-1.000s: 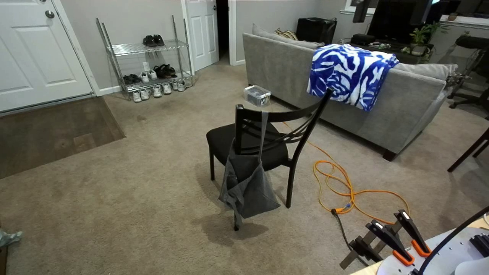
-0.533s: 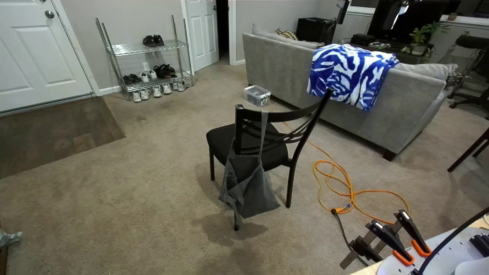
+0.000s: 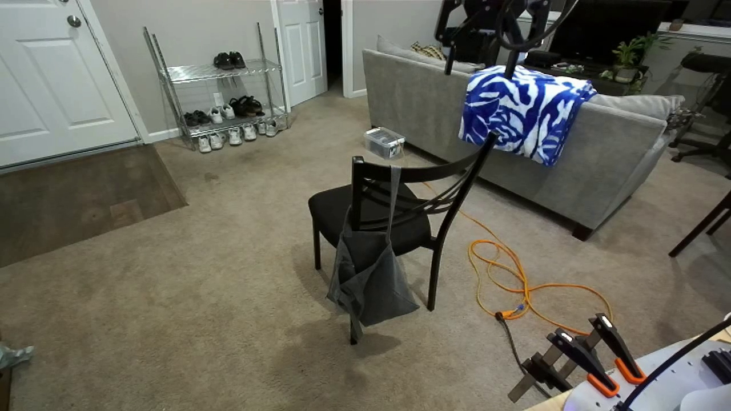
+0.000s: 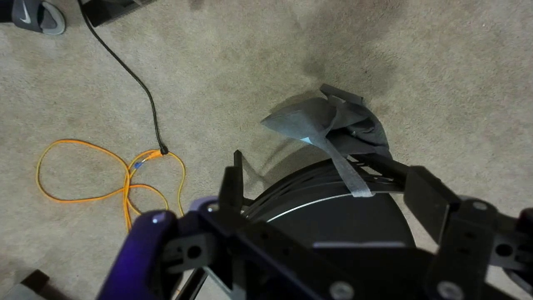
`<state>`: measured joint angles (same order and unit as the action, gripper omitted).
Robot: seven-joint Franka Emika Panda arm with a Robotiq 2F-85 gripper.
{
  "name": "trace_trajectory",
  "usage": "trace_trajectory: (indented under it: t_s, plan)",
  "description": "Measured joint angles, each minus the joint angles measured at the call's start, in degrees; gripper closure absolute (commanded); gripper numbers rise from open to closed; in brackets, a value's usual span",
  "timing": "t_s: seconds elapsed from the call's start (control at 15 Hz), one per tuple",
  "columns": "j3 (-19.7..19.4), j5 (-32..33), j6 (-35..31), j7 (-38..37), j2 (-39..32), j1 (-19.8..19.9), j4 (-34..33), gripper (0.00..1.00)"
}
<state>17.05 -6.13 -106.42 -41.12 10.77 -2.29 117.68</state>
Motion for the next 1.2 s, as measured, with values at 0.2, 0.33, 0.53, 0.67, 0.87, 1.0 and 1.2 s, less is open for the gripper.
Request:
trace_trajectory:
  t_s: [0.2,0.33,0.53,0.67,0.87,1.0,1.2]
  plan:
    - [-0.52,0.69,0.02,-1.10,-5.12,-1.48,-4.18,0.00]
    - [-0.97,2.17,0.18,-2.58,-8.94,-2.57,-7.15,0.00]
    - [-1.93,4.81,0.57,-5.57,-14.75,-4.79,-10.55,0.00]
    - [-2.87,6.48,0.90,-7.48,-18.41,-6.44,-12.04,0.00]
    - [-4.55,7.64,1.78,-8.98,-23.09,-8.76,-13.67,0.00]
    - [-5.65,7.84,2.78,-9.31,-25.55,-10.01,-14.67,0.00]
    - [-6.60,7.84,3.53,-9.32,-27.43,-10.85,-15.55,0.00]
